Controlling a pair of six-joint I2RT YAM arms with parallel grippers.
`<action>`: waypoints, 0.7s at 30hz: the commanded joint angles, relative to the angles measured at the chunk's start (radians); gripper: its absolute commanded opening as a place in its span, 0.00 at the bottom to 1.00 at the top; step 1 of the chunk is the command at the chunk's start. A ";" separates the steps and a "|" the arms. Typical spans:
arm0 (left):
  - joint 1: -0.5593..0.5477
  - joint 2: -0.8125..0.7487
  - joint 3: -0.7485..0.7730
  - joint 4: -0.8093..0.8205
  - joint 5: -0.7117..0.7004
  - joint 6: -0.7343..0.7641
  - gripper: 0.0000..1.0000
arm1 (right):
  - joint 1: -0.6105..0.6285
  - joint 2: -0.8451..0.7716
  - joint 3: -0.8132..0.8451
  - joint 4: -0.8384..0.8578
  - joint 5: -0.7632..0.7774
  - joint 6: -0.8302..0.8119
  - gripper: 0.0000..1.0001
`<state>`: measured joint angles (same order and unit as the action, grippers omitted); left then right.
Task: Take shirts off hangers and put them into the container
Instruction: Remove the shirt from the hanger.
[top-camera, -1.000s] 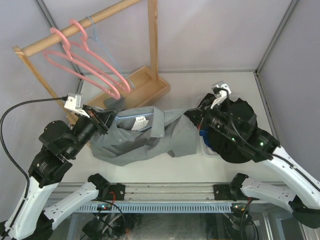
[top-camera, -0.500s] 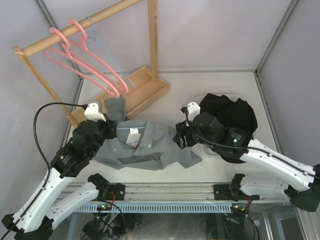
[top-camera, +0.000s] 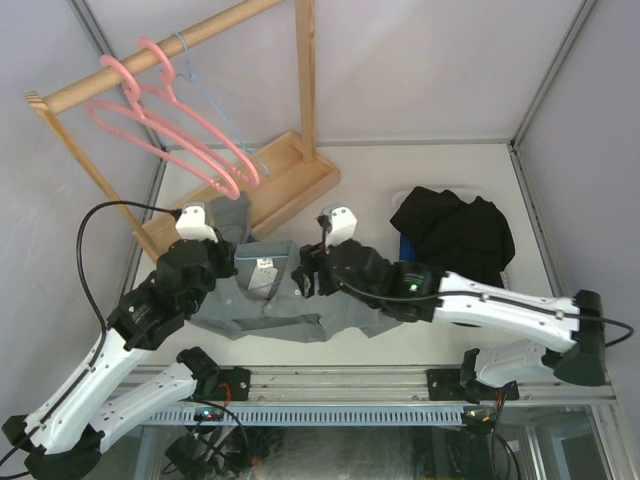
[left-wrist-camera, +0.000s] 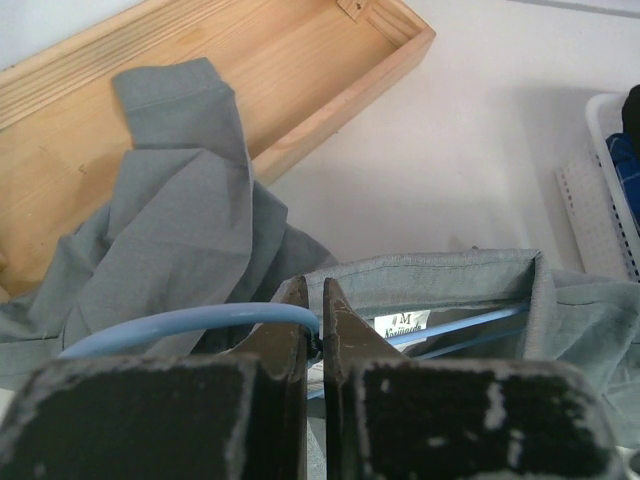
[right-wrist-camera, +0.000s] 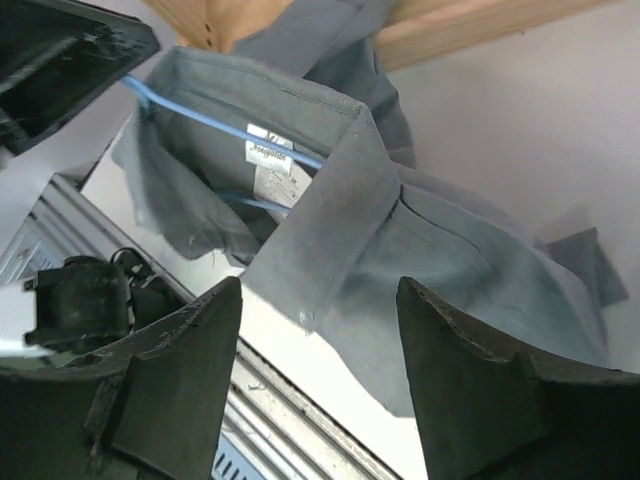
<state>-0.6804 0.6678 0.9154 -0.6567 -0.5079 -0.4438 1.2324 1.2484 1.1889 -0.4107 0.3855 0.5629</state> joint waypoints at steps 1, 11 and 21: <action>-0.043 -0.001 0.002 0.044 -0.028 -0.030 0.00 | 0.024 0.091 0.067 0.098 0.104 0.149 0.63; -0.071 -0.030 -0.005 0.056 -0.027 -0.032 0.00 | 0.033 0.260 0.138 -0.101 0.346 0.314 0.43; -0.074 -0.076 -0.047 0.035 -0.045 0.012 0.00 | -0.070 0.121 0.118 -0.287 0.480 0.333 0.00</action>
<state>-0.7513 0.6163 0.8978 -0.6510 -0.5205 -0.4603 1.2209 1.4887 1.2896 -0.6212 0.7658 0.9001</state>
